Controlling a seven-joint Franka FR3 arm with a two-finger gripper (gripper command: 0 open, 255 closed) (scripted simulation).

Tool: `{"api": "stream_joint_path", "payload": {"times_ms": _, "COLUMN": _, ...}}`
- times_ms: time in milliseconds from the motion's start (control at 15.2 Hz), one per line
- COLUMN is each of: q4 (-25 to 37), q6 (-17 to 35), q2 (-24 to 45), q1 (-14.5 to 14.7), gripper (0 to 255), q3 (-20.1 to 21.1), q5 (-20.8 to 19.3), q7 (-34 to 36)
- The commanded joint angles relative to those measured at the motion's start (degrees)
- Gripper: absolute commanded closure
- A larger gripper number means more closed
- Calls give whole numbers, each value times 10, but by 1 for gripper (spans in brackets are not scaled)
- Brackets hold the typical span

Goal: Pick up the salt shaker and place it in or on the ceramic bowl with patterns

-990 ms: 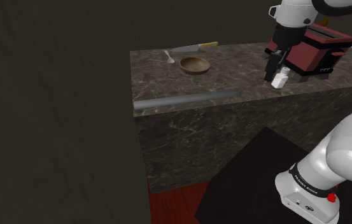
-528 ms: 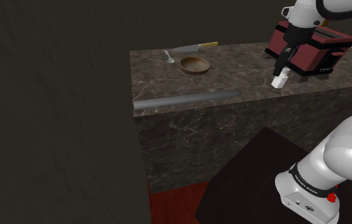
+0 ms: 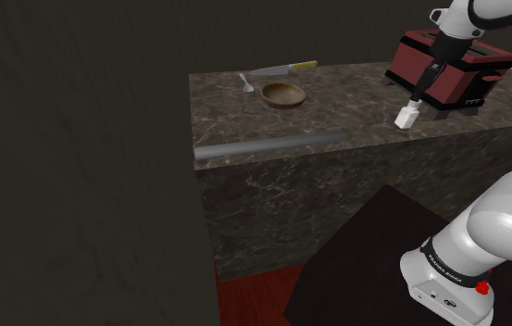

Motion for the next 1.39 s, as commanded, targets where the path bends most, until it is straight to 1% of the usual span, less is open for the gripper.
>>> {"api": "stream_joint_path", "payload": {"times_ms": 0, "q4": 8, "q6": 23, "q2": 16, "q1": -6, "gripper": 0, "q3": -30, "q5": -10, "q7": -24}}
{"api": "stream_joint_path", "payload": {"times_ms": 528, "q4": -40, "q6": 84, "q2": 28, "q1": -9, "gripper": 0, "q3": -48, "q5": -23, "q7": -22}}
{"api": "stream_joint_path", "payload": {"times_ms": 1056, "q4": -40, "q6": 84, "q2": 28, "q1": -9, "gripper": 0, "q3": -48, "q5": -23, "q7": -22}}
{"api": "stream_joint_path", "payload": {"times_ms": 1122, "q4": -40, "q6": 84, "q2": 28, "q1": -9, "gripper": 255, "q3": -48, "q5": -23, "q7": -22}}
{"api": "stream_joint_path", "payload": {"times_ms": 1320, "q4": -40, "q6": 84, "q2": 28, "q1": -9, "gripper": 255, "q3": -48, "q5": -23, "q7": -22}}
